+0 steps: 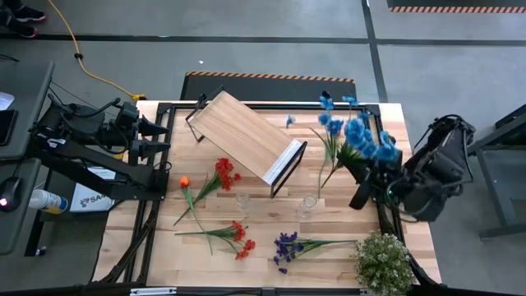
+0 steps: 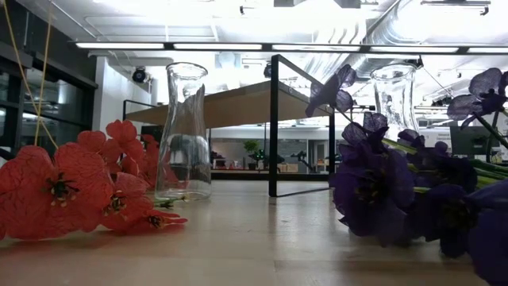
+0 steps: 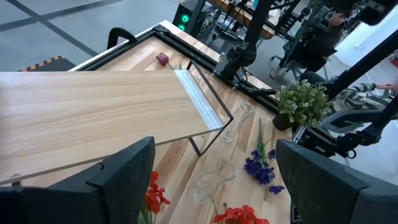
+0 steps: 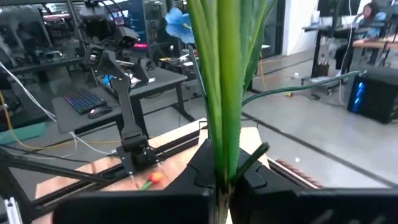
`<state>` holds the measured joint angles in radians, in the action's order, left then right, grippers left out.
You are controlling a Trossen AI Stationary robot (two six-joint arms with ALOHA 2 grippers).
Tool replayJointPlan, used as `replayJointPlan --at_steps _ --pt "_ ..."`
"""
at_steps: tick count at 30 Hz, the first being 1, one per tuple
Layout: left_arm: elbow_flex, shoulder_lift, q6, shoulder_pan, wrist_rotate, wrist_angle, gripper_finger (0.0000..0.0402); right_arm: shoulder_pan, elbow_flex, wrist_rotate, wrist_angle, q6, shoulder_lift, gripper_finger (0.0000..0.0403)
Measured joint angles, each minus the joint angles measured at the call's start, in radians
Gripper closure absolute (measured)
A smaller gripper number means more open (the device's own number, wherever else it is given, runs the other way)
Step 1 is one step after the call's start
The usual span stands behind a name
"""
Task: Pick and place flowers into a vace then onto a shelf
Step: Put the blue flowers into the right transparent vase
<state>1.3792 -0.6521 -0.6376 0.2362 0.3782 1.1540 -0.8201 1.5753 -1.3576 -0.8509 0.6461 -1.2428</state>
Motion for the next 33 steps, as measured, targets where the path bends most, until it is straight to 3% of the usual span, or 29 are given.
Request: replayJointPlan --at_steps 10,17,25,33 --pt "0.000 0.000 0.000 0.000 0.000 0.000 0.0034 -0.023 0.000 -0.023 -0.147 0.114 -0.101 0.0397" --pt "0.000 0.000 0.000 0.000 -0.006 0.000 0.0034 0.011 -0.065 -0.020 -0.147 0.157 -0.131 0.0396" --pt "0.000 0.000 0.000 0.000 -0.010 0.000 0.0034 0.017 -0.212 -0.029 -0.025 0.161 -0.076 0.0396" --pt "0.000 0.000 0.000 0.000 -0.011 0.000 0.0034 0.005 -0.401 -0.040 0.120 0.150 0.065 0.0398"
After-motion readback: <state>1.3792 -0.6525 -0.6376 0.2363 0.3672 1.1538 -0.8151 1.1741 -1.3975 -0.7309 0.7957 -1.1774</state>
